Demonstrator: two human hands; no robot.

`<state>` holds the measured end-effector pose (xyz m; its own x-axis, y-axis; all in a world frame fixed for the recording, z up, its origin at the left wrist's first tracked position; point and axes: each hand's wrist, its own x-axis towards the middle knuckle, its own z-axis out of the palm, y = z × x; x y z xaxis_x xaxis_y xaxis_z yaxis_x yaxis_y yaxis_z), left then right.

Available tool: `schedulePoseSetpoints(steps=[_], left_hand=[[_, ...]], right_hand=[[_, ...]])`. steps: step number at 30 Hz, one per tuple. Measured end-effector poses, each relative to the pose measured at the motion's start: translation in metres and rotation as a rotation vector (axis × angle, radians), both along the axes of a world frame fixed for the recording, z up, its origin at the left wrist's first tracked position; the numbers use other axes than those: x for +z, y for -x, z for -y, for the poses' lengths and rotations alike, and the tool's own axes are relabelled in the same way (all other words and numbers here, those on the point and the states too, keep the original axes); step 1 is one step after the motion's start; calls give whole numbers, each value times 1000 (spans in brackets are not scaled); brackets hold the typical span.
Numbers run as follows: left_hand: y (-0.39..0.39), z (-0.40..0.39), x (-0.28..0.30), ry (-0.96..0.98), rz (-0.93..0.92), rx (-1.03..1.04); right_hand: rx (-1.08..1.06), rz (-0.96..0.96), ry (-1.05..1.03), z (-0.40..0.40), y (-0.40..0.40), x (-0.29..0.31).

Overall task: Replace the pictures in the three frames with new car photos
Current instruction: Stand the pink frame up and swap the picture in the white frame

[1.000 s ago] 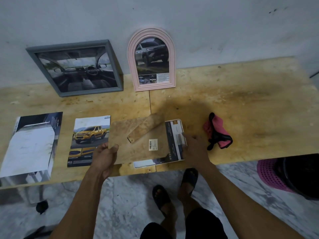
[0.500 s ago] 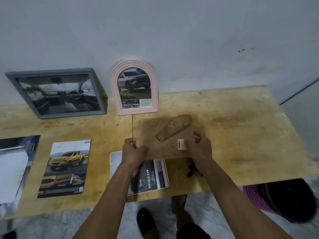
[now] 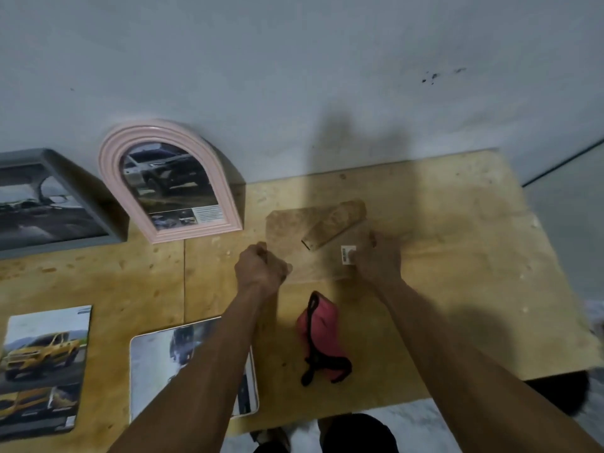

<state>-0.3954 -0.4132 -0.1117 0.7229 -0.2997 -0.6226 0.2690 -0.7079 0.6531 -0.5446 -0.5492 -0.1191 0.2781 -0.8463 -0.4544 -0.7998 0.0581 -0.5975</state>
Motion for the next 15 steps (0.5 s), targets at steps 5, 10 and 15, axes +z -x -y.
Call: schedulePoseSetpoints(steps=[5, 10, 15], left_hand=[[2, 11, -14, -152, 126, -49], [7, 17, -24, -195, 223, -76], [11, 18, -28, -208, 266, -58]], right_hand=[[60, -15, -22, 15, 2, -18], [90, -44, 23, 19, 5, -24], [89, -65, 40, 14, 6, -31]])
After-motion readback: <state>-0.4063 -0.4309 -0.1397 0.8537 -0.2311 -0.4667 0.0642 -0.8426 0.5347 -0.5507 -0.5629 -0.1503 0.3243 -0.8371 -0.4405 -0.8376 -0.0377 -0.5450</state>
